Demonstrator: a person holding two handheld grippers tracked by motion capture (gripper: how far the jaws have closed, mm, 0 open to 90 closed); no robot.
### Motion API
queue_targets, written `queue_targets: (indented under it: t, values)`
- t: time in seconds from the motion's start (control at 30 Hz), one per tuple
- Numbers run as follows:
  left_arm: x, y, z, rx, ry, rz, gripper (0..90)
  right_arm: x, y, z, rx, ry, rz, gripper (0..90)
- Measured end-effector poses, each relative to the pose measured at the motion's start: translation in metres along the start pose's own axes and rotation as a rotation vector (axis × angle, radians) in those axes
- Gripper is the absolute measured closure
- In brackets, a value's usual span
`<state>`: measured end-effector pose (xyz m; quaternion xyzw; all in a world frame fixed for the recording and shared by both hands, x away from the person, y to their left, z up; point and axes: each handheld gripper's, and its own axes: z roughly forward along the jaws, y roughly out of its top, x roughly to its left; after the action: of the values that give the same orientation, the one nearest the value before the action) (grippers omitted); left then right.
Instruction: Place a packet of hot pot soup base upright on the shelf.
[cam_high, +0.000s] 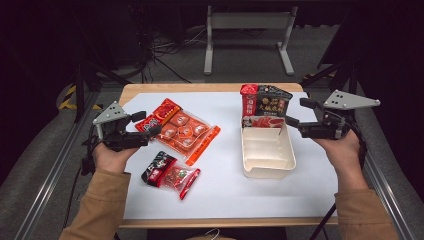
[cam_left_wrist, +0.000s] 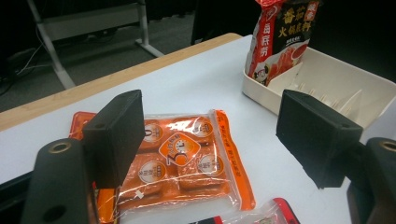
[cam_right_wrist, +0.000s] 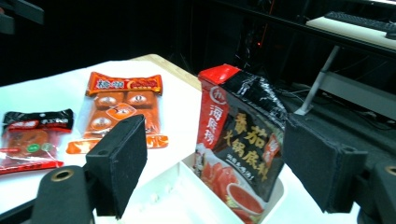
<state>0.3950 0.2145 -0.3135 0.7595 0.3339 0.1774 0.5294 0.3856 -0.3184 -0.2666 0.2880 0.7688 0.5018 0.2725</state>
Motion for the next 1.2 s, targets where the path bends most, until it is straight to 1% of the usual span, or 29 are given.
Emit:
queue_targets:
  t: [0.13, 0.17, 0.27, 0.4, 0.43, 0.47, 0.5, 0.57, 0.6, 0.63, 0.67, 0.7, 0.73, 0.77, 0.8, 0.87, 0.93, 1.0, 1.03, 1.2]
  values:
    - [0.002, 0.000, -0.001, 0.000, 0.016, 0.011, 24.0, 0.008, -0.010, -0.002, -0.018, 0.001, 0.006, 22.2]
    - [0.002, 0.000, -0.001, 0.000, 0.016, 0.011, 23.9, 0.008, -0.010, -0.002, -0.018, 0.001, 0.006, 22.2]
    - [0.004, -0.002, -0.003, 0.011, 0.031, 0.016, 23.6, 0.013, -0.020, -0.004, -0.040, 0.008, 0.022, 22.2]
    - [0.009, -0.005, -0.003, 0.017, 0.048, 0.007, 22.1, 0.020, -0.030, -0.005, -0.049, 0.006, 0.025, 22.2]
    - [0.011, -0.007, -0.003, 0.016, 0.059, 0.004, 21.9, 0.022, -0.031, -0.005, -0.051, 0.006, 0.023, 22.2]
    - [0.012, -0.008, -0.003, 0.016, 0.070, 0.002, 21.4, 0.023, -0.032, -0.003, -0.041, 0.011, 0.021, 22.0]
    - [0.012, -0.008, -0.003, 0.016, 0.070, 0.002, 21.2, 0.023, -0.032, -0.003, -0.041, 0.011, 0.021, 22.0]
    - [0.017, -0.012, -0.002, 0.012, 0.107, -0.001, 20.6, 0.026, -0.033, -0.002, -0.028, 0.006, 0.006, 22.0]
    - [0.019, -0.013, -0.001, 0.007, 0.126, 0.000, 20.4, 0.026, -0.033, -0.002, -0.033, 0.009, 0.007, 21.8]
    - [0.021, -0.015, -0.001, -0.009, 0.150, 0.006, 20.6, 0.026, -0.032, -0.002, -0.039, 0.010, 0.006, 21.7]
    - [0.021, -0.015, -0.001, -0.009, 0.150, 0.006, 21.3, 0.026, -0.032, -0.002, -0.039, 0.010, 0.006, 21.7]
    - [0.023, -0.018, 0.000, -0.021, 0.166, 0.006, 21.3, 0.027, -0.032, -0.003, -0.045, 0.011, 0.005, 21.7]
    - [0.026, -0.019, 0.002, -0.020, 0.177, 0.009, 22.5, 0.028, -0.033, -0.003, -0.050, 0.014, 0.005, 21.7]
    - [0.029, -0.021, 0.004, -0.013, 0.187, 0.003, 22.5, 0.028, -0.033, -0.003, -0.050, 0.014, 0.005, 21.7]
    - [0.033, -0.023, 0.007, 0.005, 0.191, -0.009, 22.7, 0.028, -0.033, -0.003, -0.052, 0.014, 0.005, 21.7]
    - [0.039, -0.027, 0.011, 0.012, 0.200, -0.019, 23.1, 0.029, -0.034, -0.003, -0.050, 0.019, 0.007, 23.1]
    - [0.048, -0.033, 0.017, 0.025, 0.209, -0.044, 23.8, 0.030, -0.035, -0.002, -0.053, 0.030, 0.005, 23.6]
    - [0.055, -0.037, 0.021, 0.013, 0.207, -0.066, 24.1, 0.031, -0.037, -0.001, -0.049, 0.036, 0.002, 24.0]
    - [0.058, -0.038, 0.022, 0.014, 0.219, -0.067, 24.5, 0.031, -0.038, 0.000, -0.047, 0.043, 0.003, 24.1]
    - [0.076, -0.047, 0.032, 0.048, 0.257, -0.084, 23.3, 0.034, -0.047, 0.007, -0.020, 0.058, 0.007, 25.9]
